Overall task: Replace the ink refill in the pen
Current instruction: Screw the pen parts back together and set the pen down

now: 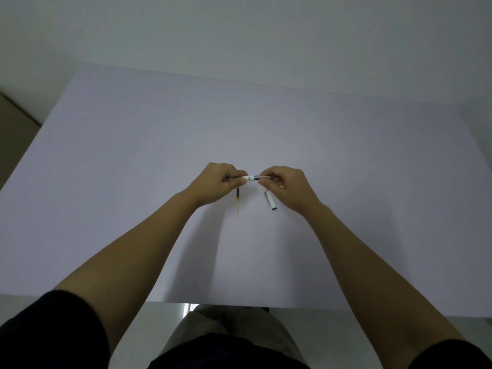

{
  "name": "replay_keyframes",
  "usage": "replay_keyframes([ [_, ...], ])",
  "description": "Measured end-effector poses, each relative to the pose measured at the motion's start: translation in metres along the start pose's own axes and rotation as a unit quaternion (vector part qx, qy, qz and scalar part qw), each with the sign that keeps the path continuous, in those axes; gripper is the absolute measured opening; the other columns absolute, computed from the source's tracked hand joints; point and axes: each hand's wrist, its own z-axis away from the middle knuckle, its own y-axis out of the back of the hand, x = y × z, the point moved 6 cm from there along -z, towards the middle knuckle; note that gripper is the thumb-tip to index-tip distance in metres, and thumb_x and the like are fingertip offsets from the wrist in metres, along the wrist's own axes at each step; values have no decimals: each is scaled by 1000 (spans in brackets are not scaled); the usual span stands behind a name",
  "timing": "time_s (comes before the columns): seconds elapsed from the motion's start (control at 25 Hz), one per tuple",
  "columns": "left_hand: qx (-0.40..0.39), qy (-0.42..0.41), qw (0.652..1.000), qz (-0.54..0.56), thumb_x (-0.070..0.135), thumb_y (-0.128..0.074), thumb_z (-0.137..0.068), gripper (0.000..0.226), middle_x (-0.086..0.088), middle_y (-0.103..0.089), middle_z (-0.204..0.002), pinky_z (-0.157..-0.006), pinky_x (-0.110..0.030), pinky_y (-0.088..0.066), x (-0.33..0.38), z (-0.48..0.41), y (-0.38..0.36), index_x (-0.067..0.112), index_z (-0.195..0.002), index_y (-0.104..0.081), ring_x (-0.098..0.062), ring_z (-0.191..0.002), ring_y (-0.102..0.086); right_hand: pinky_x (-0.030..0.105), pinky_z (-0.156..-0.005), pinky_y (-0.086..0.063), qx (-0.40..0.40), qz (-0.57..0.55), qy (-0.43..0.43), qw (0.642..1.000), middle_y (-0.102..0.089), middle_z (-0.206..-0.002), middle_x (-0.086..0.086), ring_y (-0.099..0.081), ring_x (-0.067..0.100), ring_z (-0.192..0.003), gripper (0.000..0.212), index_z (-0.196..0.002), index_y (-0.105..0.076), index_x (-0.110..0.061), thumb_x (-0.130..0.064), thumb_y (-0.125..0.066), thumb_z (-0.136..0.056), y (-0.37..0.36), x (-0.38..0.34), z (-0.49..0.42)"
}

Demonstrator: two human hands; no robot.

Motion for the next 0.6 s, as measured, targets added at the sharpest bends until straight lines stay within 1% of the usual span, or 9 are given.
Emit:
replay_keyframes([
  [0.08, 0, -1, 1000, -2, 25, -55, -91, 17, -5, -62, -78, -66, -21, -38, 0, 1, 0, 24, -99, -70, -16, -73, -52, 6, -72, -47, 6, 11, 29, 1000, -65, -84, -6, -59, -5, -74, 18, -98, -66, -12, -18, -68, -82, 2, -4, 0],
  [0.16, 0, 0, 1000, 3, 26, -56, -91, 17, -3, -60, -77, -65, -20, -38, 0, 2, 0, 25, -100, -70, -14, -72, -51, 2, -66, -41, 11, 28, 39, 999, -63, -76, -10, -56, -9, -69, 11, -93, -68, -11, -17, -64, -85, 4, -4, 0],
  [0.2, 0, 1, 1000, 6, 26, -56, -91, 17, -3, -61, -78, -65, -20, -38, 1, 2, 0, 25, -100, -70, -14, -72, -51, 3, -64, -40, 6, 35, 36, 999, -60, -73, -14, -55, -10, -68, 12, -94, -69, -11, -19, -63, -86, 4, -4, 0],
  [0.24, 1, 0, 1000, 8, 26, -56, -91, 17, -6, -62, -79, -65, -21, -38, 1, 2, 0, 25, -100, -70, -15, -72, -51, 4, -65, -41, 0, 34, 34, 999, -60, -76, -15, -56, -10, -69, 15, -97, -68, -12, -20, -63, -86, 4, -5, 0],
  [0.32, 3, -4, 1000, 6, 26, -56, -91, 16, -12, -63, -81, -67, -24, -39, 3, 2, 0, 24, -98, -70, -17, -73, -52, 6, -74, -46, 0, 29, 44, 999, -65, -86, -7, -59, -4, -77, 18, -100, -66, -11, -18, -66, -83, 4, -6, 1],
  [0.4, 2, -8, 1000, 0, 26, -55, -91, 17, -14, -63, -82, -69, -28, -40, 5, 3, 0, 23, -97, -70, -21, -75, -54, 9, -68, -43, 5, 40, 57, 998, -68, -81, 1, -57, -1, -69, 10, -92, -67, -10, -16, -63, -85, 6, -8, 1],
  [0.48, 1, -12, 1000, 1, 26, -54, -91, 17, -13, -63, -81, -69, -27, -40, 7, 2, 0, 22, -98, -70, -20, -74, -53, 12, -64, -40, 1, 54, 58, 997, -69, -79, 2, -54, 2, -65, 12, -92, -68, -10, -17, -60, -88, 7, -9, -1],
  [0.56, 6, -19, 1000, -2, 26, -54, -92, 17, -12, -63, -80, -68, -26, -39, 10, 0, 3, 22, -98, -70, -19, -73, -52, 8, -72, -45, 1, 48, 66, 997, -68, -87, 0, -58, 4, -75, 17, -100, -66, -10, -18, -64, -85, 9, -11, -2],
  [0.6, 8, -23, 1000, -9, 26, -54, -92, 18, -13, -63, -80, -68, -26, -39, 13, -1, 5, 21, -98, -70, -20, -73, -52, 9, -75, -47, 3, 48, 75, 996, -68, -89, 0, -59, 5, -78, 17, -100, -65, -9, -17, -65, -84, 11, -13, -3],
])
